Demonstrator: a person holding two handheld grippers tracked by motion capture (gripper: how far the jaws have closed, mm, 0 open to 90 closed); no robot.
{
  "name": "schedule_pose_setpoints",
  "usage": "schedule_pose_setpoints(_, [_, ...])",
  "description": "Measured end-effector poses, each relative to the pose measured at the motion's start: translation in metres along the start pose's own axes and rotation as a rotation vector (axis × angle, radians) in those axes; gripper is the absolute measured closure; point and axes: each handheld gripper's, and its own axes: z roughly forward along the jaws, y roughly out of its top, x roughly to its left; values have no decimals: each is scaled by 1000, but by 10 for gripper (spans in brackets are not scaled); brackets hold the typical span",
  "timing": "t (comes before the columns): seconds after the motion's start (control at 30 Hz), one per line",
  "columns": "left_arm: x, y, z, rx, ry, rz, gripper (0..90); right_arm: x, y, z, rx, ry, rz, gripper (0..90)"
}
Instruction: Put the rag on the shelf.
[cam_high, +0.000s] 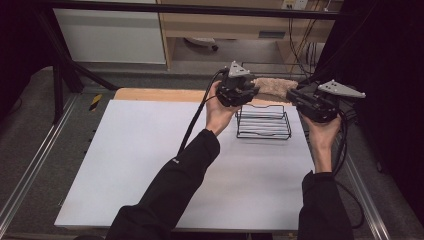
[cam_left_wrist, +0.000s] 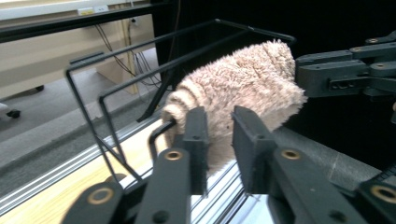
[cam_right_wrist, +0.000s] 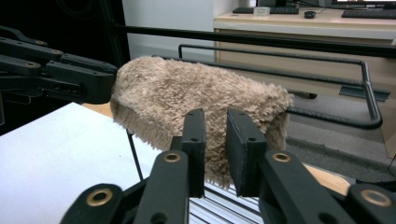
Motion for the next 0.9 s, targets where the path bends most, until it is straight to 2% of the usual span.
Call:
schedule_pose_setpoints(0.33, [9, -3, -15, 4, 32, 2, 544, 6, 8, -1, -13, 4, -7, 670])
schedule_pose_setpoints(0.63, [18, -16, -26, 45, 39, -11, 348, 9, 11, -3, -18, 13, -1, 502])
schedule_pose_setpoints(0.73, [22, -23, -31, 56, 44, -22, 304, 11, 12, -4, -17, 18, -1, 451])
schedule_pose_setpoints(0.9, [27, -35, -41, 64, 32, -30, 245, 14, 13, -6, -16, 27, 4, 307])
